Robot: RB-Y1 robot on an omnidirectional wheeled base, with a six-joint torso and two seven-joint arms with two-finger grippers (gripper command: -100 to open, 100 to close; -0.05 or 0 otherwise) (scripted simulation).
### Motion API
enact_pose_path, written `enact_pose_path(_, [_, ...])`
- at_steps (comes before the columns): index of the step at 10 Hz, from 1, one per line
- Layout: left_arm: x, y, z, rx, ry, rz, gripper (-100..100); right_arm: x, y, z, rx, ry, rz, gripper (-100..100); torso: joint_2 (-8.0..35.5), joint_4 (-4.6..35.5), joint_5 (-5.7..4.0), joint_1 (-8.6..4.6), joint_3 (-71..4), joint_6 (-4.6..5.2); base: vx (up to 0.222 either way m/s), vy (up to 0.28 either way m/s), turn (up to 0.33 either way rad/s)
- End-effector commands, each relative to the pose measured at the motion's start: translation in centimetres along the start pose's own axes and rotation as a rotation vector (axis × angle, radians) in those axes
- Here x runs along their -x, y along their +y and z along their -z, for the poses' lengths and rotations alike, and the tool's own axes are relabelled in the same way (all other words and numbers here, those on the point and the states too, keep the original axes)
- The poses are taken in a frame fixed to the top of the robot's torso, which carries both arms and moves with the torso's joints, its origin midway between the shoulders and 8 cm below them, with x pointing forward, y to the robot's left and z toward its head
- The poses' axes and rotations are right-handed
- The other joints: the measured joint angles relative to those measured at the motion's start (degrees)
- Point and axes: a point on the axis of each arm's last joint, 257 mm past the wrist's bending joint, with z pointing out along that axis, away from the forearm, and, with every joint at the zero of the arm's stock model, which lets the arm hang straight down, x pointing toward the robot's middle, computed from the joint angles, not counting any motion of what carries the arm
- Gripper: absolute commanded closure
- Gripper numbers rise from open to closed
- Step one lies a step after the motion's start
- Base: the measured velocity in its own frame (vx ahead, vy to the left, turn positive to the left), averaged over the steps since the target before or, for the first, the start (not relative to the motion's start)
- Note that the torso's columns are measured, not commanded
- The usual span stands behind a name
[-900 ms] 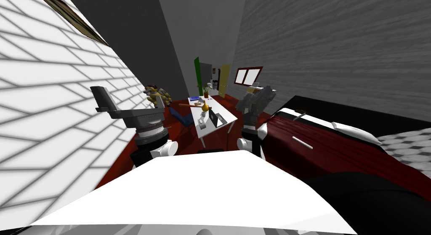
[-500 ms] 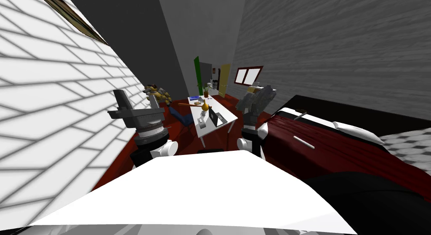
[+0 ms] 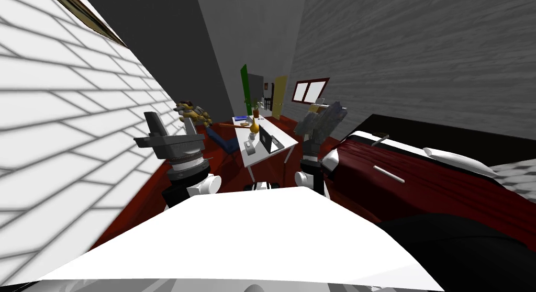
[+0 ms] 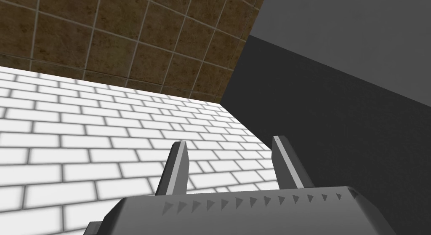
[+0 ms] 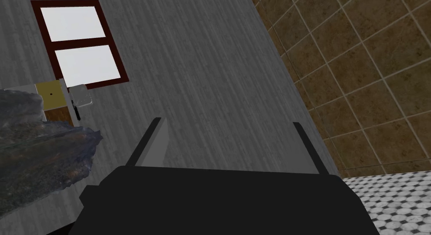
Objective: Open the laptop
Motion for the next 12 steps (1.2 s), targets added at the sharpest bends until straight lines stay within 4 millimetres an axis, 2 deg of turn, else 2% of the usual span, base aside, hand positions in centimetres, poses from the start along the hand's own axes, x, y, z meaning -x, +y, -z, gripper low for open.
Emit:
enact_pose_path(1, [0.0, 0.0, 0.0, 0.0, 0.0, 0.0, 0, -0.7, -0.2, 0.0, -0.003, 0.052, 0.046, -100, 4.23, 4.23, 0.0, 0.0, -8.46, 0.0, 0.006, 0.005, 0.017])
enact_pose_path(3, [0.0, 0.0, 0.0, 0.001, 0.0, 0.0, 0, -1.6, -0.9, 0.2, -0.016, 0.122, 0.131, -100, 6.7, 6.68, 0.01, 0.02, -13.52, 0.0, 0.002, 0.013, 0.026])
enact_pose_path(8, [0.0, 0.0, 0.0, 0.001, 0.0, 0.0, 0, -3.1, -2.5, 0.9, -0.039, 0.257, 0.325, -100, 6.89, 6.91, 0.01, 0.02, -13.84, 0.0, 0.002, 0.018, 0.021])
enact_pose_path(12, [0.0, 0.0, 0.0, 0.001, 0.0, 0.0, 0, -4.0, -4.8, 2.0, -0.066, 0.382, 0.554, -100, 6.89, 6.91, 0.0, 0.01, -13.84, 0.0, 0.004, 0.024, 0.024])
